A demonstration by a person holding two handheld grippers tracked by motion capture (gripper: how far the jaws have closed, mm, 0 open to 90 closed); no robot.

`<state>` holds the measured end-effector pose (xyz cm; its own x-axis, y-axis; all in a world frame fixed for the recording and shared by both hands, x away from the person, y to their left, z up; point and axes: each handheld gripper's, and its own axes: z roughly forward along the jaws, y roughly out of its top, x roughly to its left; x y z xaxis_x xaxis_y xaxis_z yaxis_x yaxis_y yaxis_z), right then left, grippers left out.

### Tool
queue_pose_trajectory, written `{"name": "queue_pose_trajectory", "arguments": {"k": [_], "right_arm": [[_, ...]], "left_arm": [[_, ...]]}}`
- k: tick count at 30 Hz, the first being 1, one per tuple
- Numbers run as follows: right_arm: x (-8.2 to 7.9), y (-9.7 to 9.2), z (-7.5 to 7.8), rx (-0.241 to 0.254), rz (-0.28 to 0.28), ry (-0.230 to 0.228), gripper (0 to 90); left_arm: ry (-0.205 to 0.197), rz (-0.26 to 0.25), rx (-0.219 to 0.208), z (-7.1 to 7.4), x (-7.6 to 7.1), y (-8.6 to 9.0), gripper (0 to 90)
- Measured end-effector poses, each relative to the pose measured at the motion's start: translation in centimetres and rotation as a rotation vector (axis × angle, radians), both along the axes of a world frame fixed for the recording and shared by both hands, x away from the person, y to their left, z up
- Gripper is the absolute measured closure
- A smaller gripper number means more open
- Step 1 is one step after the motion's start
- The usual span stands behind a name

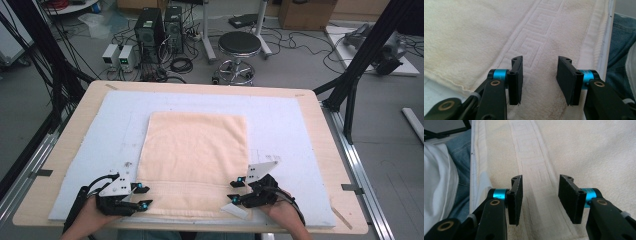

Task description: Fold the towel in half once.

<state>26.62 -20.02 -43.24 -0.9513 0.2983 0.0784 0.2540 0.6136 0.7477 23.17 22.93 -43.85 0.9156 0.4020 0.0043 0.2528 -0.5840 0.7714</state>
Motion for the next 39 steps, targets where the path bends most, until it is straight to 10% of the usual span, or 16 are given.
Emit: {"name": "queue_pose_trajectory", "arguments": {"k": [13,39], "right_arm": [[-1.0,-0.8,-0.8,0.0,-0.03,-0.034,44.8],[4.1,-1.7,2.5,0.121,-0.284,-0.087,19.6]], "left_arm": [[0.01,0.021,-0.018,0.2,-0.2,0.7,51.9],[0.008,0.196,-0.158,2.3,4.7,1.1,29.3]]}}
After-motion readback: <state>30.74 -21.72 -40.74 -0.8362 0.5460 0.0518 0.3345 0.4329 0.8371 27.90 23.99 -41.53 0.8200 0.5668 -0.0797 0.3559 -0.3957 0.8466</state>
